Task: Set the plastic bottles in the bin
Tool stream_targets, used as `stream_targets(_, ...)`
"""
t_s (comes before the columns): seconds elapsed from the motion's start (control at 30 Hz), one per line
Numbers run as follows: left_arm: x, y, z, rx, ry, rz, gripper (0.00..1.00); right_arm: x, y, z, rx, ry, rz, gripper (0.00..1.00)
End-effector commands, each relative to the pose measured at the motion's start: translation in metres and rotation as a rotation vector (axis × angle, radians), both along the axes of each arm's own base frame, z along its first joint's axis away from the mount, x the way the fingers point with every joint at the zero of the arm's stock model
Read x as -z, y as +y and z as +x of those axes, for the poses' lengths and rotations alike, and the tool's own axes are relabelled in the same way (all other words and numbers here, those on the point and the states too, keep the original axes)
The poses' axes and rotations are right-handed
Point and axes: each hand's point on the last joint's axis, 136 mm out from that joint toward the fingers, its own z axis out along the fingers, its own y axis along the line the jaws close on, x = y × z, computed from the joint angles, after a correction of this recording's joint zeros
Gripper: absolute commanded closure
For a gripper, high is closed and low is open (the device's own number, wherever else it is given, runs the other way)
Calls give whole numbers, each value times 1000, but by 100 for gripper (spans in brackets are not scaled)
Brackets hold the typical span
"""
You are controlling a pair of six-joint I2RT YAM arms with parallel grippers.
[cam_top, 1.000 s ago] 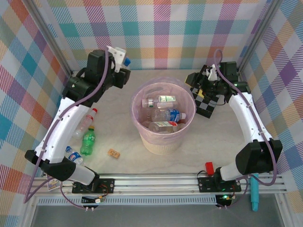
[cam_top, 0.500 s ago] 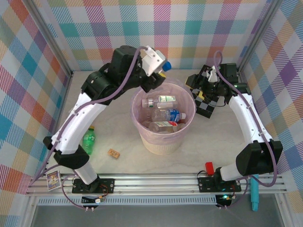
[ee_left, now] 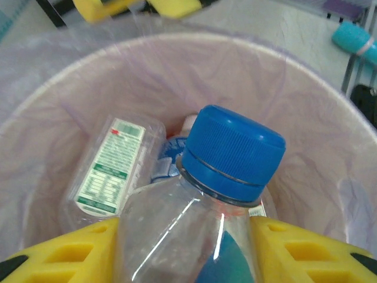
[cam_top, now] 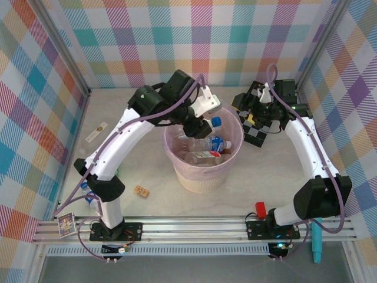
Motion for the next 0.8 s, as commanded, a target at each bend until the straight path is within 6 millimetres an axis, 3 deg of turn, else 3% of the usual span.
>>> stream_targets(0.0,24,-4,-13,28,93,69,70,-4,-1,-3,-8,-30,0,4)
stream_targets(0.27,78,-17,3,-14,170,155,66,-3,-1,-4,-9,-31,-5,4)
stream_targets(0.53,125,-12,10,-65,197,223,59,-2,-3,-4,-6,-30,-4,4)
stream_targets(0.63,133,-7,10,-80,192,237,53,-4,-3,-3,-1,-35,0,4)
stream_targets(0.77,114,-12,13,-101,160,169,35,-9,-3,-2,0,-44,6,4)
